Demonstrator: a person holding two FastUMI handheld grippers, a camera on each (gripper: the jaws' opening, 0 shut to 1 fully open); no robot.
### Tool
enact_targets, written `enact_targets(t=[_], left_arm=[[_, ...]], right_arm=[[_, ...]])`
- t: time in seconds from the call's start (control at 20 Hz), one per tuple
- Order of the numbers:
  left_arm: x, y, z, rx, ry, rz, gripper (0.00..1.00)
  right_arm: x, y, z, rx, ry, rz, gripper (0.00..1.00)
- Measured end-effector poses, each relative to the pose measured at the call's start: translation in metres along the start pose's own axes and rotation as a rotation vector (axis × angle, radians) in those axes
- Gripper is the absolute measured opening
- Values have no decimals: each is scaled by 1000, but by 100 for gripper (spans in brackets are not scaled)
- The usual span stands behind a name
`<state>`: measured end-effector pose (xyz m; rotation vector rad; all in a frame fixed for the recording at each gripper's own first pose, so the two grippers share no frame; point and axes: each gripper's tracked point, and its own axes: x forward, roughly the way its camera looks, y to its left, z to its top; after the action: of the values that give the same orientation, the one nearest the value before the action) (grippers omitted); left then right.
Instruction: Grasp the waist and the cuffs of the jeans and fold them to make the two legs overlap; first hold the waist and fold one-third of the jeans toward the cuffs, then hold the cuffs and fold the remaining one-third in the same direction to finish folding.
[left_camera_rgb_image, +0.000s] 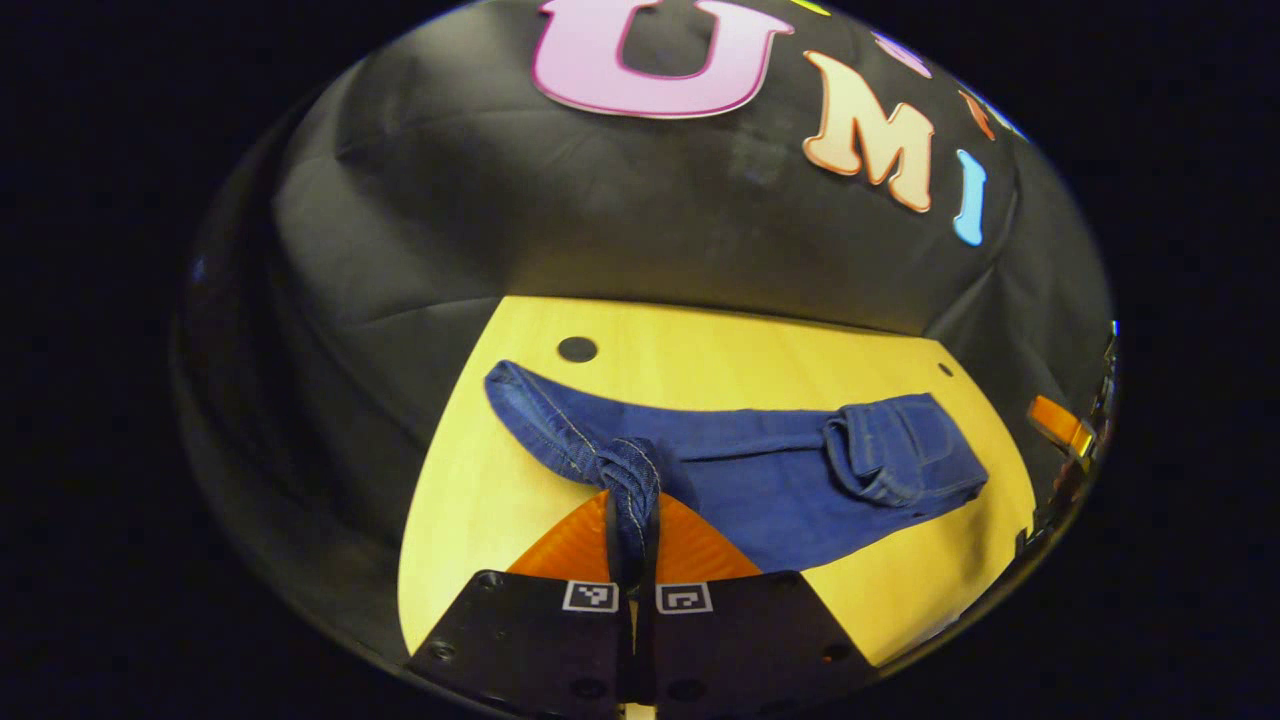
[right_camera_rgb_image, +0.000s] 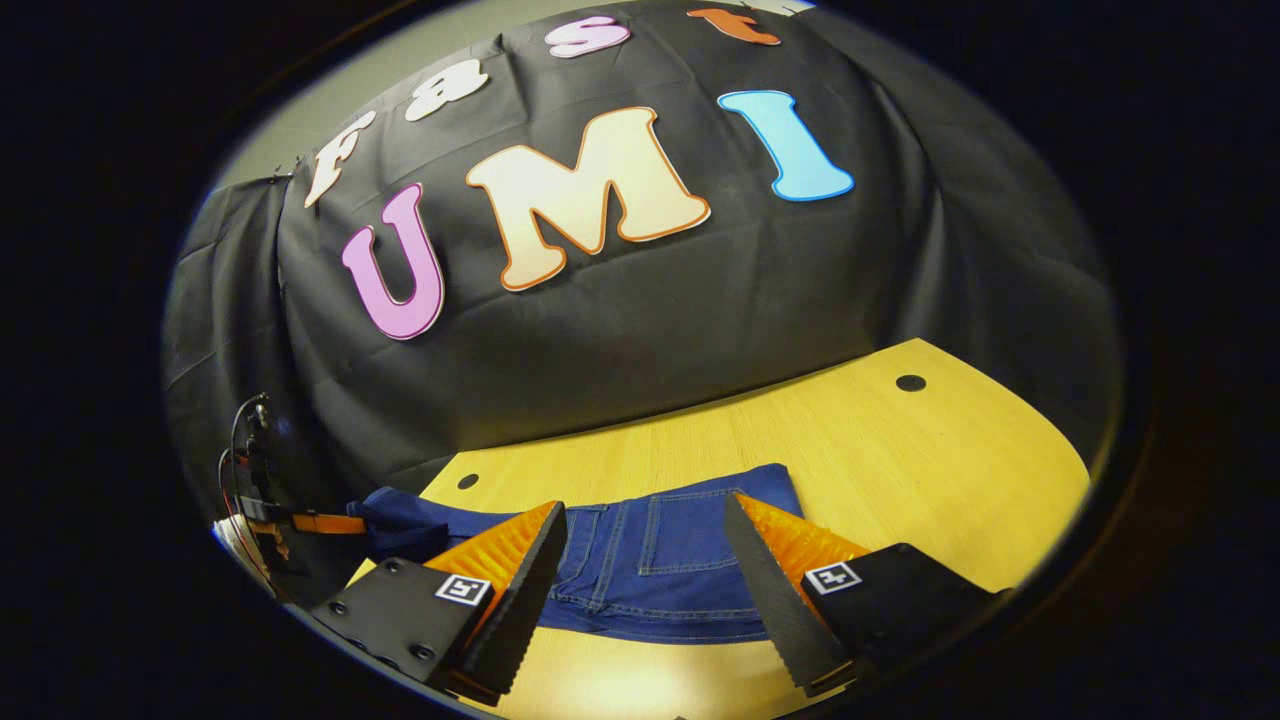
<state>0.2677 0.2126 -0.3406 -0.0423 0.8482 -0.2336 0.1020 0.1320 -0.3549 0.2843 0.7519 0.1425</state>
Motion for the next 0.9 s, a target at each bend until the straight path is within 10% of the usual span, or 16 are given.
enact_targets(t=[0.9], left_arm=[[40, -258, 68, 41, -119, -203, 0]], right_arm=[[-39, -111, 59, -18, -19, 45, 98]])
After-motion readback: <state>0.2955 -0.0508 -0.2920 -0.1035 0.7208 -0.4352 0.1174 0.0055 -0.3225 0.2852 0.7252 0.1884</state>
